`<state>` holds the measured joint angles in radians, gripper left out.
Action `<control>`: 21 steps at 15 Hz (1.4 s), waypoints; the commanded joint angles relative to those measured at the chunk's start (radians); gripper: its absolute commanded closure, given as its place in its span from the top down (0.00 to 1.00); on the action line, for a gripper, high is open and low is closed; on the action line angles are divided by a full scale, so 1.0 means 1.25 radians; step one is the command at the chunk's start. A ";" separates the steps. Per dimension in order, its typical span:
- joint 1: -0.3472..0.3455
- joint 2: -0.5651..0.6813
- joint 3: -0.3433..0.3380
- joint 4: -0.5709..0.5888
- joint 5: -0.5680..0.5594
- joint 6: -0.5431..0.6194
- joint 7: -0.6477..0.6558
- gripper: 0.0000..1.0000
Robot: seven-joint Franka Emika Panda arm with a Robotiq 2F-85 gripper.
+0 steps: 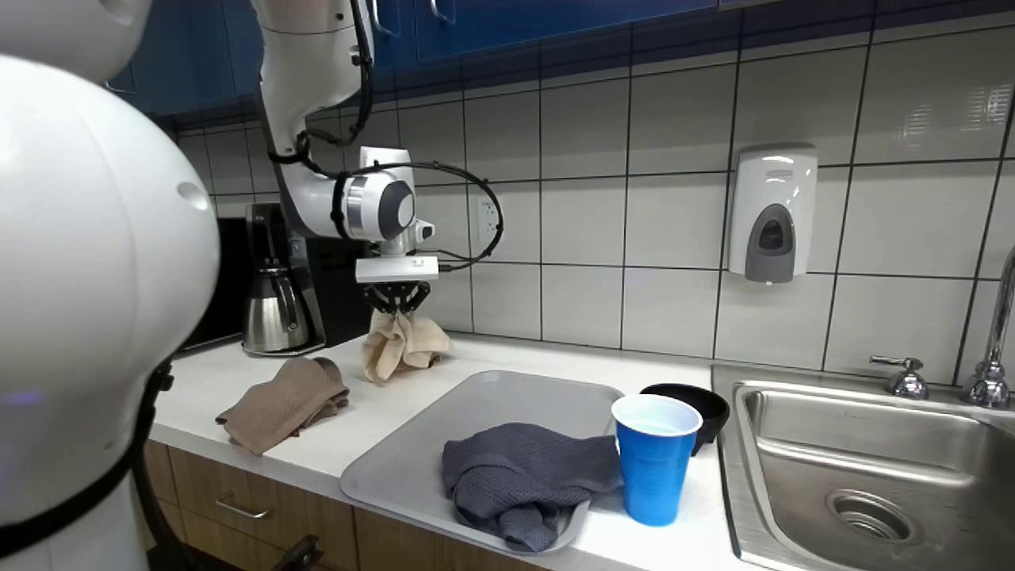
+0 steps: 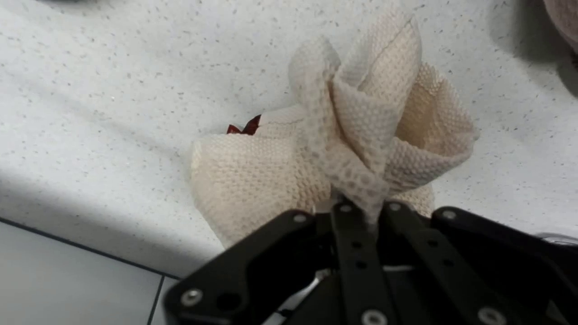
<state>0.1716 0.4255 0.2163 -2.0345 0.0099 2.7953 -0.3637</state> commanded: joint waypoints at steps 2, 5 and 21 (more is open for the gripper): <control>0.008 0.054 0.019 0.066 -0.030 -0.008 0.021 0.02; 0.017 0.087 0.023 0.099 -0.036 -0.014 0.022 0.02; 0.047 0.191 0.009 0.208 -0.056 -0.016 0.061 0.84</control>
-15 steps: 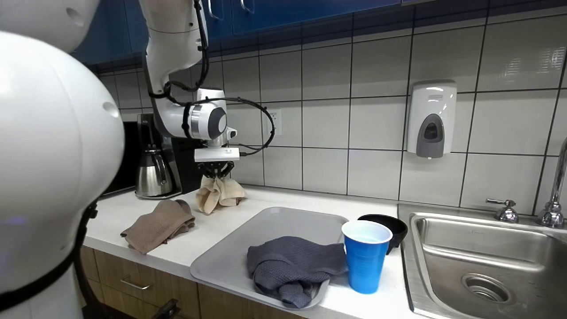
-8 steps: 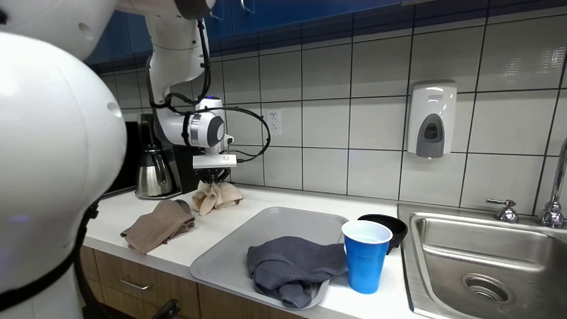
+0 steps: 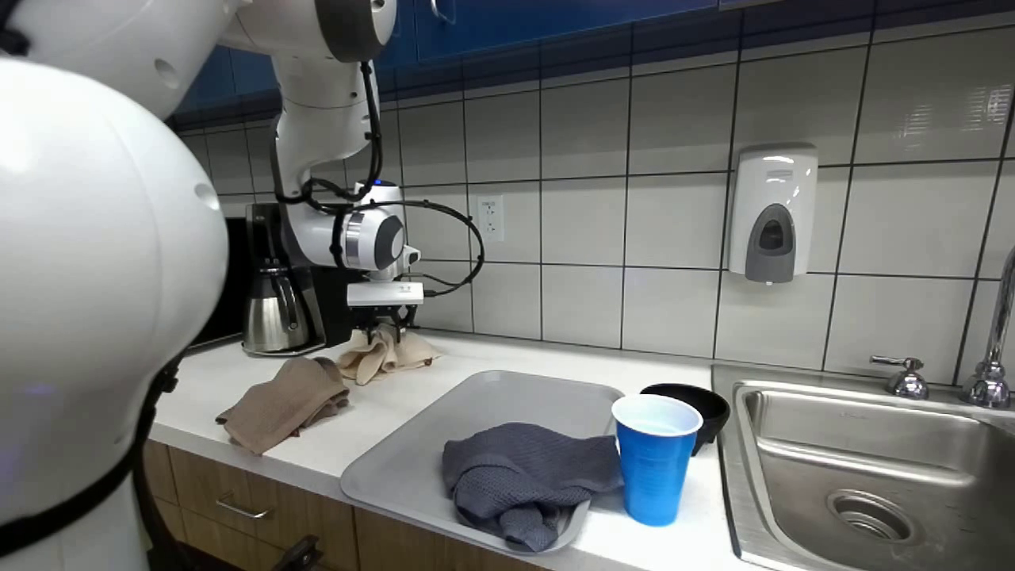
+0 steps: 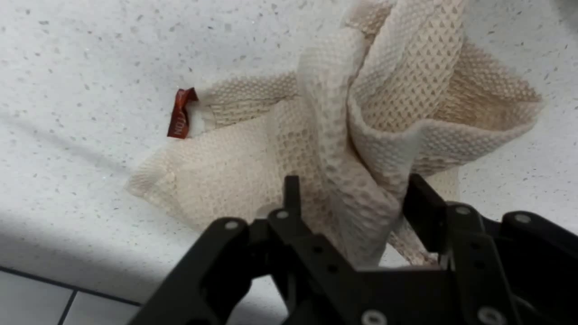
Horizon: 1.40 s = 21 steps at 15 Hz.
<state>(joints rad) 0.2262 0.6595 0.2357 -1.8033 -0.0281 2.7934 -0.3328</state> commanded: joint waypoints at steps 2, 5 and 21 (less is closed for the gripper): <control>0.000 -0.004 -0.006 0.016 -0.024 -0.011 0.039 0.99; -0.011 -0.016 -0.005 0.000 -0.020 -0.002 0.037 1.00; -0.101 -0.165 -0.005 -0.180 0.001 0.047 0.029 1.00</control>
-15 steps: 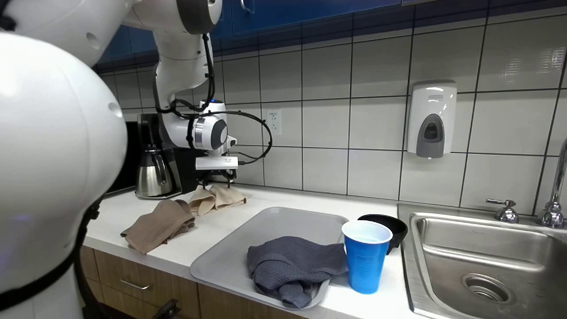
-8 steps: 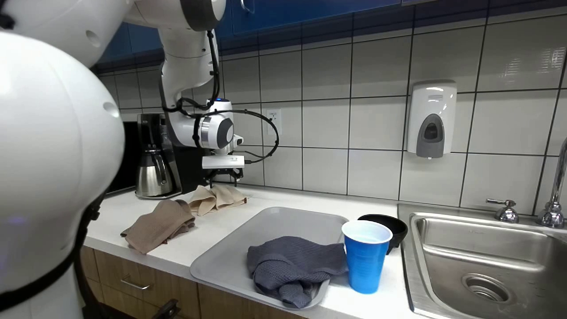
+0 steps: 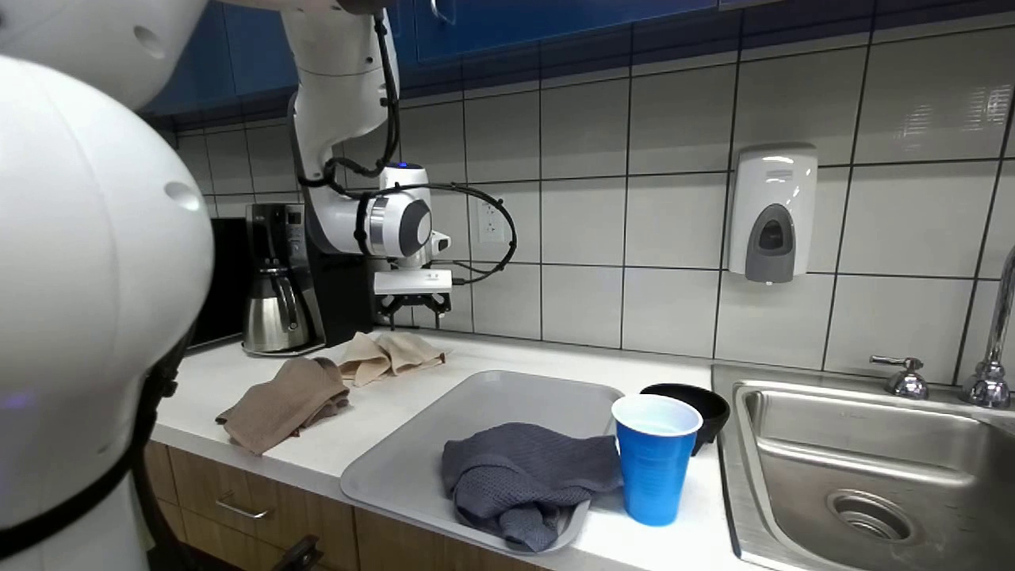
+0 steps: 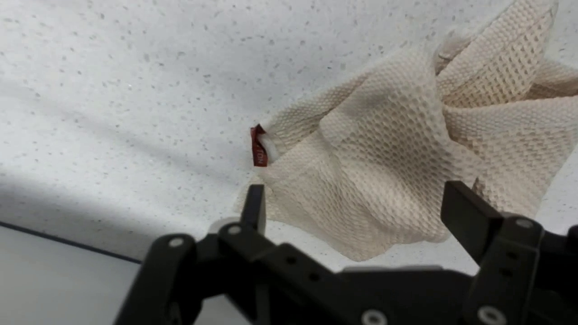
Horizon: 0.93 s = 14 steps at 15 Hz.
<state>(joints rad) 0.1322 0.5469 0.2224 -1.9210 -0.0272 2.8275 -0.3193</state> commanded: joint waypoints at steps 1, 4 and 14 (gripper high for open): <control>-0.034 -0.091 0.006 -0.106 0.004 0.023 0.018 1.00; -0.061 -0.141 0.006 -0.163 0.014 0.031 0.018 1.00; -0.126 -0.308 -0.006 -0.329 0.087 0.037 0.003 1.00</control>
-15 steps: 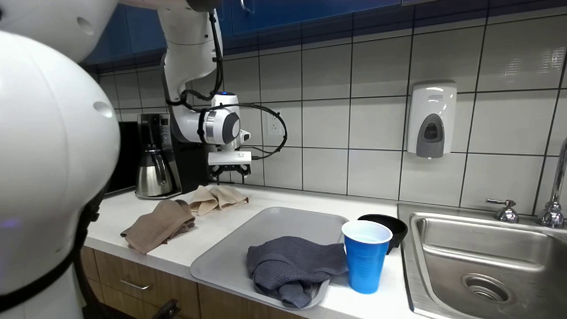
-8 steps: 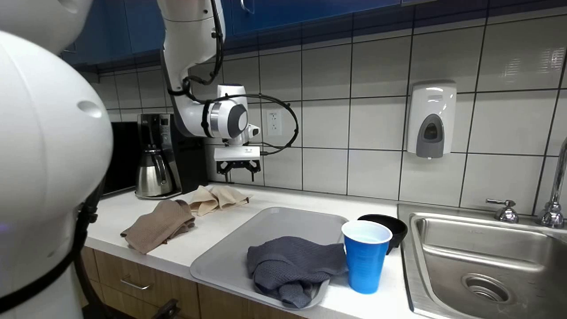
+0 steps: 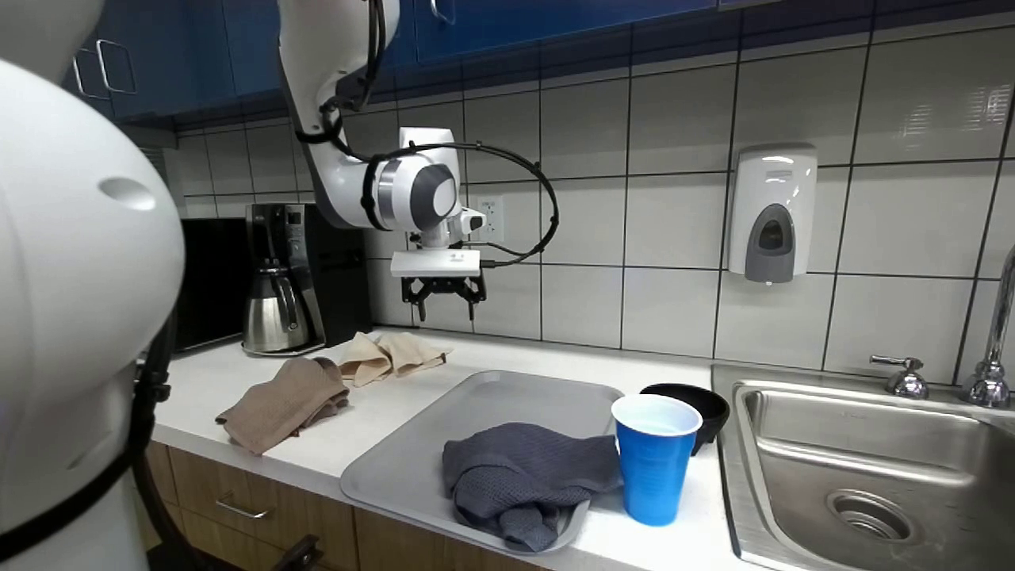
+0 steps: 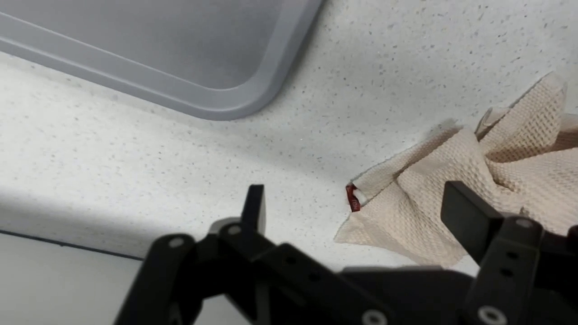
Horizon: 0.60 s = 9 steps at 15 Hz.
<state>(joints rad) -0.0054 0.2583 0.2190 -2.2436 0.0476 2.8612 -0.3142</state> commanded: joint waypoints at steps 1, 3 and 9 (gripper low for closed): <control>-0.020 -0.094 -0.010 -0.088 0.035 0.011 -0.003 1.00; -0.022 -0.124 -0.028 -0.113 0.044 0.008 -0.005 1.00; -0.034 -0.183 -0.098 -0.167 0.060 -0.005 -0.034 1.00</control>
<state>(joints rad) -0.0333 0.0968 0.1222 -2.3967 0.0977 2.8615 -0.3192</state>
